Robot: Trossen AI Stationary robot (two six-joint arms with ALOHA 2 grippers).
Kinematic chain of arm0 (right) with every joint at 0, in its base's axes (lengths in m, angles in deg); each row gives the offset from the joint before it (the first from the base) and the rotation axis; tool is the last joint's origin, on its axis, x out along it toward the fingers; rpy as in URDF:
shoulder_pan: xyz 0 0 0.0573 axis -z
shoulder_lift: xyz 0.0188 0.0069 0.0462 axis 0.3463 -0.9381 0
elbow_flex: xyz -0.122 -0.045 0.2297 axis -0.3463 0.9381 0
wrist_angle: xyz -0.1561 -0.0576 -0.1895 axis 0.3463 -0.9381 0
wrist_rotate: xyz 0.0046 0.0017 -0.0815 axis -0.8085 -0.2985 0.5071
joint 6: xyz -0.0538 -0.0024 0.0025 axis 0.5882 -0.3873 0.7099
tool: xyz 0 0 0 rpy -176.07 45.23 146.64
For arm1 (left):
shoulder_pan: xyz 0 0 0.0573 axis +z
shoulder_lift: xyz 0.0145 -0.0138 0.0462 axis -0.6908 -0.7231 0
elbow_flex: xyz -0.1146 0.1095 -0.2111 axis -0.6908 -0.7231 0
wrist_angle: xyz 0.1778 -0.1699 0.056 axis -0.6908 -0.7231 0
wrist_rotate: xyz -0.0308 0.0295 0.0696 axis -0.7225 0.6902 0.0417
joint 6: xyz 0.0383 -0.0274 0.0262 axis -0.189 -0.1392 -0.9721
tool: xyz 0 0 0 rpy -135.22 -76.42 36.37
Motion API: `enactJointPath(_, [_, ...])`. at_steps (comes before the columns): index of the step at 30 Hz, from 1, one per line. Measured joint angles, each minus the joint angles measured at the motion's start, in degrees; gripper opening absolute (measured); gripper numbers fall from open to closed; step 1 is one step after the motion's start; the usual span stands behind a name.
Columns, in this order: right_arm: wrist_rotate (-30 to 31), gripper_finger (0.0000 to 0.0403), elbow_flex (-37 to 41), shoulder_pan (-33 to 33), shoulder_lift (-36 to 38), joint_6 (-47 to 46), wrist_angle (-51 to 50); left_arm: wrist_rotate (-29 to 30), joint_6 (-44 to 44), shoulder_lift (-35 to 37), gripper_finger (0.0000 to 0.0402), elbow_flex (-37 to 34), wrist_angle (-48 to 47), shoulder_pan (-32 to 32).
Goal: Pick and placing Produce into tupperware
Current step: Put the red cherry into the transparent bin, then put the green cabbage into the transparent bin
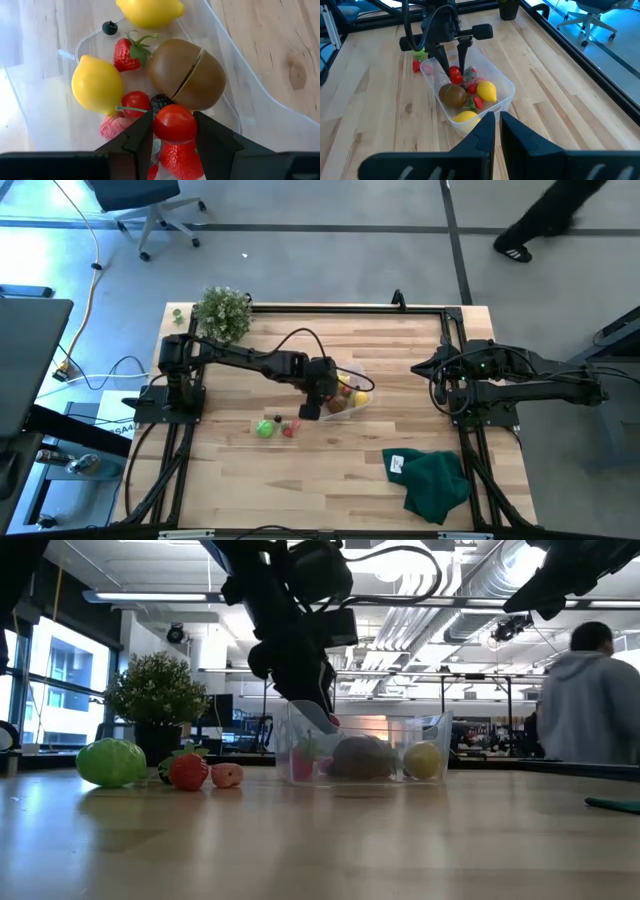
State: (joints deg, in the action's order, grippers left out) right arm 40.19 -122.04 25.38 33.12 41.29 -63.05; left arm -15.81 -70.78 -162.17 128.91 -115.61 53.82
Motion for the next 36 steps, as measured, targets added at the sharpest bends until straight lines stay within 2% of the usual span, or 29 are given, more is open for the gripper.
enactJointPath(6, [0.0, 0.0019, 0.0, 0.0, 0.0, 0.0, 0.0, -0.1, -0.7, 0.0, 0.0135, 0.0, -0.1, 0.0])
enactJointPath(14, [0.0, 0.0019, 0.0, 0.0, 0.0, 0.0, 0.0, -0.1, 0.4, 0.0, 0.0225, 0.0, -0.1, 0.0])
enactJointPath(18, [0.0, 0.0019, 0.0, 0.0, 0.0, 0.0, 0.0, -0.7, 0.8, 0.1, 0.0243, 2.2, -4.0, 0.0])
enactJointPath(22, [0.0, 0.0019, 0.0, 0.0, 0.0, 0.0, 0.0, -1.1, 0.7, 0.2, 0.0241, 6.8, -11.4, 0.0])
enactJointPath(29, [0.0, 0.0019, 0.0, 0.0, 0.0, 0.0, 0.0, -1.1, -2.1, 0.3, 0.0208, 15.7, -27.0, -0.1])
enactJointPath(36, [0.0, 0.0019, 0.0, 0.0, 0.0, 0.0, 0.0, -0.9, -2.2, 1.2, 0.0184, 17.5, -36.0, -1.0])
